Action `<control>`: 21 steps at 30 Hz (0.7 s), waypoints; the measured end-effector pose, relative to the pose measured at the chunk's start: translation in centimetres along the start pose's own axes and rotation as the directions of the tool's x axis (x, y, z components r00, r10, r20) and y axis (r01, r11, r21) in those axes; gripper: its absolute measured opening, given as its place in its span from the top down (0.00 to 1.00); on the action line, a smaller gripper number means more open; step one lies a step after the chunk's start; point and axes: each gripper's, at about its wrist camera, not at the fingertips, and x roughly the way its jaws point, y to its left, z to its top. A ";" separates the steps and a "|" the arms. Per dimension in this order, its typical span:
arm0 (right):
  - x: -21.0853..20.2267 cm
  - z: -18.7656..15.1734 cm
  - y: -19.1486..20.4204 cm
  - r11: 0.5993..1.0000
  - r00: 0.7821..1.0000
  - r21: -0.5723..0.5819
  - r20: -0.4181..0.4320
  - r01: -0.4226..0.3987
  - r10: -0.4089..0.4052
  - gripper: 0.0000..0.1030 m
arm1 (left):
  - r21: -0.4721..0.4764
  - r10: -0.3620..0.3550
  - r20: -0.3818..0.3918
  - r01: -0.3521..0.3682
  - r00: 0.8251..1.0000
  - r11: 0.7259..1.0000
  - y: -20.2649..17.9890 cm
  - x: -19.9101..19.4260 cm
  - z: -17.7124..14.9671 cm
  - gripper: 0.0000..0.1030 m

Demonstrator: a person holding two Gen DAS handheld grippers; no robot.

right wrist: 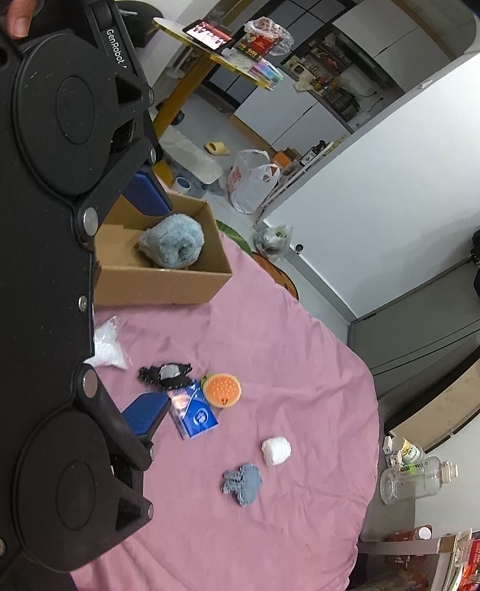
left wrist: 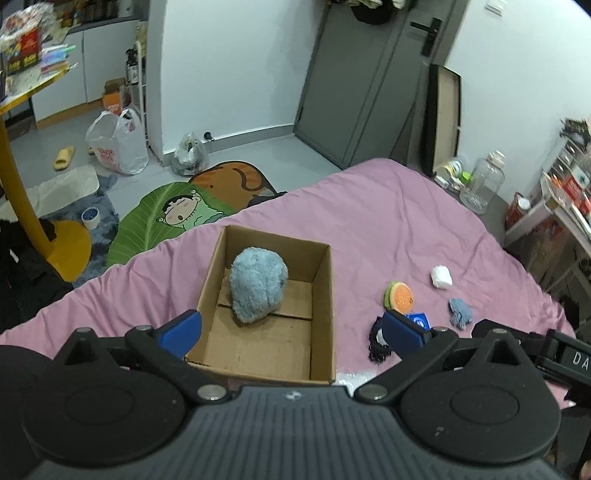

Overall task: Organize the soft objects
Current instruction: 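Withdraw the left gripper and move it toward the plastic bag of filling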

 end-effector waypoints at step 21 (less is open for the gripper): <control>-2.8 -0.2 -4.4 0.998 0.999 -0.042 -0.028 0.039 -0.040 0.00 | 0.071 0.017 0.007 -0.017 1.000 0.997 -4.7 -1.3 -3.7 0.01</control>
